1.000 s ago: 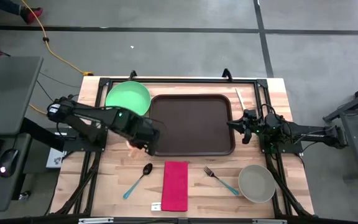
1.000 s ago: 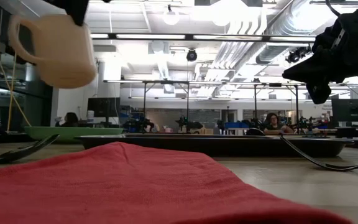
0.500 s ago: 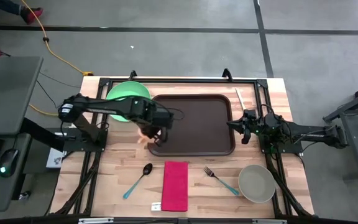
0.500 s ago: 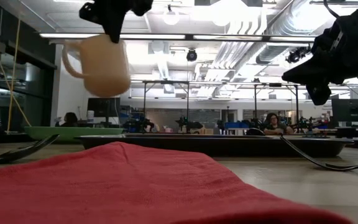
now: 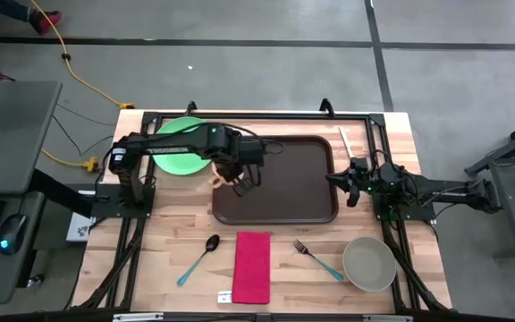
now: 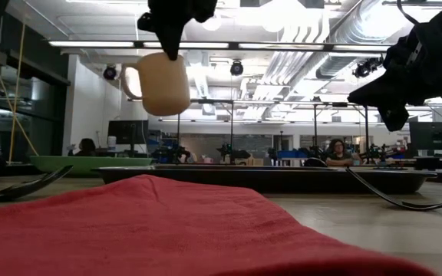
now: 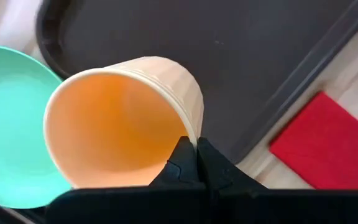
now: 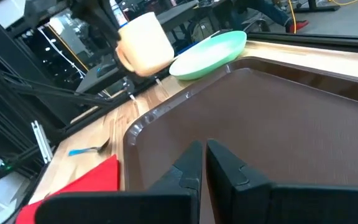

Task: Set up tray
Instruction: Put the yellow cup on the top left of the brown serving tray

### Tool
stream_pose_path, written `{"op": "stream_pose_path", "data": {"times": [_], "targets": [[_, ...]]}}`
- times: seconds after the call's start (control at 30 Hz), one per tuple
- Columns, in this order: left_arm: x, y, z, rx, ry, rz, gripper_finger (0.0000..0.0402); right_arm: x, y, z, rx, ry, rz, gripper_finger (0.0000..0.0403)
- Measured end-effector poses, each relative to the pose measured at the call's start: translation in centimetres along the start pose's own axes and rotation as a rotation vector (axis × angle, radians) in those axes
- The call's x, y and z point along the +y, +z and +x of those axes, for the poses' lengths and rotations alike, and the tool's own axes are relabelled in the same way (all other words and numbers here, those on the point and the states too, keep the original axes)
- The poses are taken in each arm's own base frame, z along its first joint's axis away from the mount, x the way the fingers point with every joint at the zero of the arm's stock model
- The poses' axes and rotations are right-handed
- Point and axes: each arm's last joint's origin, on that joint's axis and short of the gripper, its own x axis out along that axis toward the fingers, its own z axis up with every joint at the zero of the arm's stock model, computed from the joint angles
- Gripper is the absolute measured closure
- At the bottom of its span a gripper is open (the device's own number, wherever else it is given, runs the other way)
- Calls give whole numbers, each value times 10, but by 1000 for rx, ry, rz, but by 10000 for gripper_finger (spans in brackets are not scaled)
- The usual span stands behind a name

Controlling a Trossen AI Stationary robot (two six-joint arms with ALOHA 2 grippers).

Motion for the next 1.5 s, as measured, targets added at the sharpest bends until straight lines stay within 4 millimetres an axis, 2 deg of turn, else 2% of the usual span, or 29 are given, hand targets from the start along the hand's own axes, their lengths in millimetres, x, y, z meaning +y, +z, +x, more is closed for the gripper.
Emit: {"op": "stream_pose_path", "data": {"times": [0.37, 1.13, 1.5], "targets": [[17, 11, 3, -27, 56, 3, 390, 0, 0, 0, -1, 0, -126, 402], [27, 32, 26, -32, 143, 48, 390, 0, 0, 0, -1, 0, -129, 402], [40, 53, 64, 72, 199, 87, 390, 0, 0, 0, 0, 0, -125, 402]]}}
